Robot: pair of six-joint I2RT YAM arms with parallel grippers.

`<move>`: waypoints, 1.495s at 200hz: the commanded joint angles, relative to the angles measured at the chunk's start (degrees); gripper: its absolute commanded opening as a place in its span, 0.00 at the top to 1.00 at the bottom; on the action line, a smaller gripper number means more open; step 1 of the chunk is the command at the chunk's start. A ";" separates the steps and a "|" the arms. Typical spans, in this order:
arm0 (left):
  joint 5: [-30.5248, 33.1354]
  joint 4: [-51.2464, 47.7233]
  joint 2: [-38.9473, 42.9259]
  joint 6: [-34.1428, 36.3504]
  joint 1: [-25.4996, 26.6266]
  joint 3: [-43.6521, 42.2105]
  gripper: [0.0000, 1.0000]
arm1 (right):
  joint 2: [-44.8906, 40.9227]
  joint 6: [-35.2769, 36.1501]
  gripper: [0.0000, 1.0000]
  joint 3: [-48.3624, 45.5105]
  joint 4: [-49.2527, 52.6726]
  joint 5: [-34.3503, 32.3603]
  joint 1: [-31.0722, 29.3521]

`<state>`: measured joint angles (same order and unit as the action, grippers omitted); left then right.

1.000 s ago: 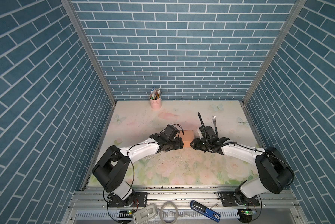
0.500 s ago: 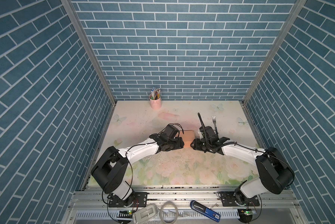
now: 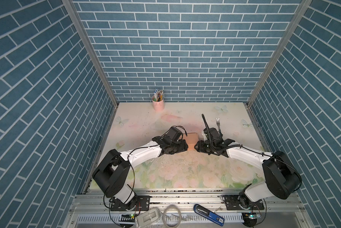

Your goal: Fold the paper box

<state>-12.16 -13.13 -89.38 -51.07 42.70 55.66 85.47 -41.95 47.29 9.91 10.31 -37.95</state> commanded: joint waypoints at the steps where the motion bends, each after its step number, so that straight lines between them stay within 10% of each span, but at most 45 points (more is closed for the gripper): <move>1: -3.09 3.64 0.74 -1.13 1.18 -0.10 0.31 | -1.03 0.96 0.49 2.15 -0.60 2.44 -0.87; 96: -3.57 6.41 -0.99 -2.43 1.25 -2.05 0.31 | 3.10 2.49 0.61 1.30 -2.45 1.47 -0.72; 299: -3.31 5.27 3.90 -5.77 1.34 -0.70 0.31 | -0.49 6.31 0.55 6.11 5.69 -1.77 -0.72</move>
<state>-13.39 -11.25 -86.72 -55.94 43.00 53.67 86.54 -37.08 52.03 14.22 7.49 -37.93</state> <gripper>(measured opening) 0.688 0.449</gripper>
